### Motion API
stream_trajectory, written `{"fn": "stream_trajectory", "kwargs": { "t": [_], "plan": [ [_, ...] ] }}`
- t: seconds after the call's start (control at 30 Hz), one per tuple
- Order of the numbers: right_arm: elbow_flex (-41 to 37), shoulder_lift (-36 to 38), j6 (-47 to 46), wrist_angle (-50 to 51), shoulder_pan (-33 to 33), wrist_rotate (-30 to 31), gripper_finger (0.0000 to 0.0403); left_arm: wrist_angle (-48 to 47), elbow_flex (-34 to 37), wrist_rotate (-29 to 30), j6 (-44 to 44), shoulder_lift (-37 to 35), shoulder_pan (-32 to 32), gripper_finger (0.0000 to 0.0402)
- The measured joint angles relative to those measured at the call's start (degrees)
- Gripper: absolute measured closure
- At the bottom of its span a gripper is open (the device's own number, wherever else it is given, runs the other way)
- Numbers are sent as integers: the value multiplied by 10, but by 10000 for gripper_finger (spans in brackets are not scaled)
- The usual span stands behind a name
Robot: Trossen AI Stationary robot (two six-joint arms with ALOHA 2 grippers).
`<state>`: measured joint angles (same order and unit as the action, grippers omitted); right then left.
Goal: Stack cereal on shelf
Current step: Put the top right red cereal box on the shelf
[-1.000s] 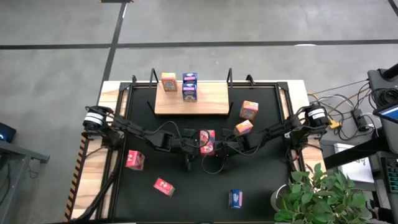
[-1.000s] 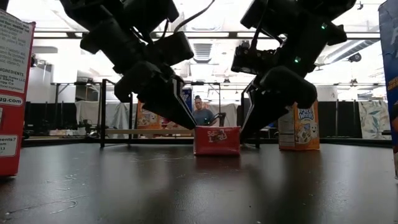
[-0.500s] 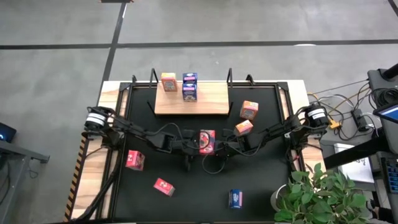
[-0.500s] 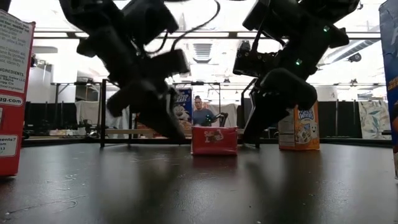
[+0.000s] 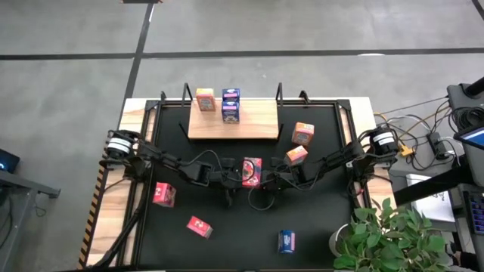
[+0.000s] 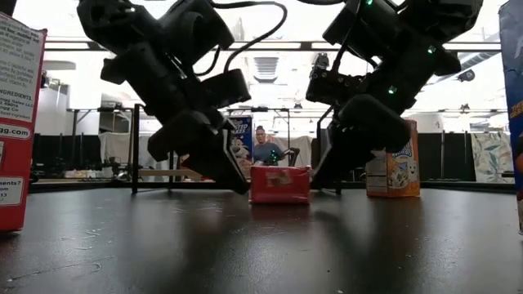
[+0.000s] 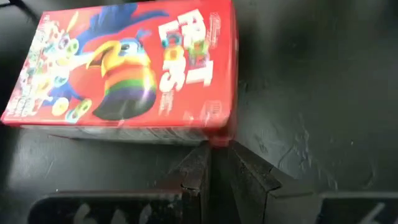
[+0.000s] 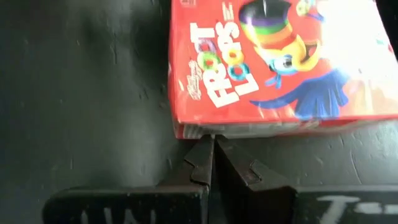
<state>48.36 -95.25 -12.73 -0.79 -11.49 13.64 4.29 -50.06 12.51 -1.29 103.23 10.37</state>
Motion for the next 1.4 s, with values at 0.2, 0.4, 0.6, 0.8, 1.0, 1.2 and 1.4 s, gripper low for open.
{"fn": "stream_trajectory", "kwargs": {
  "t": [0.2,0.4,0.6,0.8,1.0,1.2,1.4],
  "plan": [
    [0,-8,7,-29,0,-1,394,3,0,0,-8,2,1,362],
    [3,-4,-5,-32,0,-2,394,-11,1,-1,-15,-18,1,362],
    [8,13,-34,-29,0,-20,394,-27,1,-5,-76,-51,1,362],
    [9,47,-78,-8,0,-23,394,-28,1,-44,-171,-80,1,362],
    [9,70,-106,-4,1,-33,394,-21,1,-65,-261,-103,1,362],
    [10,91,-162,0,13,-26,394,-18,2,-65,-314,-123,0,362],
    [11,99,-175,-3,16,-25,394,-7,3,-70,-360,-117,-1,362]
  ]
}}
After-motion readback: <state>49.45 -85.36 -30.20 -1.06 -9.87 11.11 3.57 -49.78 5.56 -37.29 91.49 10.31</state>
